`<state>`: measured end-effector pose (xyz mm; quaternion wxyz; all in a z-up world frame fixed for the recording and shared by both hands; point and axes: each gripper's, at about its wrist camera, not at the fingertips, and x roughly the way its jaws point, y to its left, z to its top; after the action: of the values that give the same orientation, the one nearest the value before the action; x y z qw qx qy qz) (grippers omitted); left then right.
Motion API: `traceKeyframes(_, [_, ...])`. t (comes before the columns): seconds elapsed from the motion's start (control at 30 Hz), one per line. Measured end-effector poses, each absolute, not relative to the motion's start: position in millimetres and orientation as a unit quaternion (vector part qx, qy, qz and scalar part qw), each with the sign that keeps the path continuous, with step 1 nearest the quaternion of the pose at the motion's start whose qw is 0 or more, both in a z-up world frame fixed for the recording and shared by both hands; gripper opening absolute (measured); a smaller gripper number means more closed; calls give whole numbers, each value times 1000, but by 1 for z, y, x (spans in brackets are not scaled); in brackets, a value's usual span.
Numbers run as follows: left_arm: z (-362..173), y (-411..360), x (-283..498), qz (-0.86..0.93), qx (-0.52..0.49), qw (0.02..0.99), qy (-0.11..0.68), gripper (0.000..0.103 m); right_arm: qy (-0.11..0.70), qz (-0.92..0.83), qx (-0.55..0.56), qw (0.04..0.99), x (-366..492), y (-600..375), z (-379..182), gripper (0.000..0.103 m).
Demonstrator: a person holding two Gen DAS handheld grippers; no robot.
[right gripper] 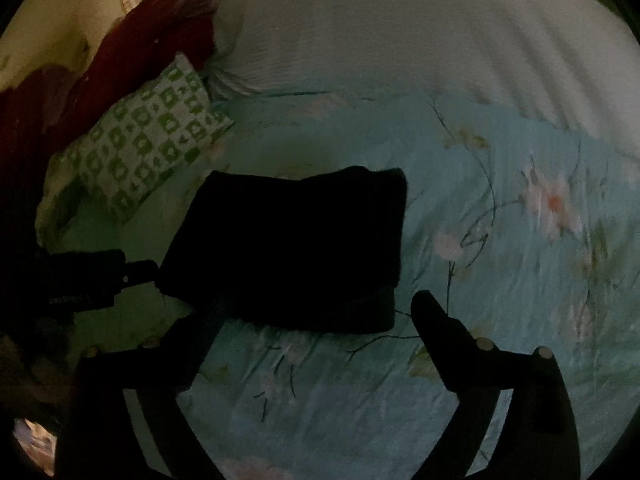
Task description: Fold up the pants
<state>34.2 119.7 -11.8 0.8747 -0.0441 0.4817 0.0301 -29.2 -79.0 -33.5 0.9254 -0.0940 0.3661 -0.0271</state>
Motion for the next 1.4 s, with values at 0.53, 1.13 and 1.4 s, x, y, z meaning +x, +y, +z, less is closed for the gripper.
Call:
traceKeyframes(0.53, [-27, 112, 14, 47, -32, 886, 461, 81, 371, -43, -170, 912, -36, -61, -64, 100])
traceKeyframes(1.13, [-41, 107, 16, 38, -11, 883, 468, 82, 365, -40, -148, 919, -32, -67, -74, 100])
traceKeyframes(1.4, [-41, 109, 18, 44, -8, 885, 463, 82, 364, -38, -146, 919, -29, -66, -76, 100])
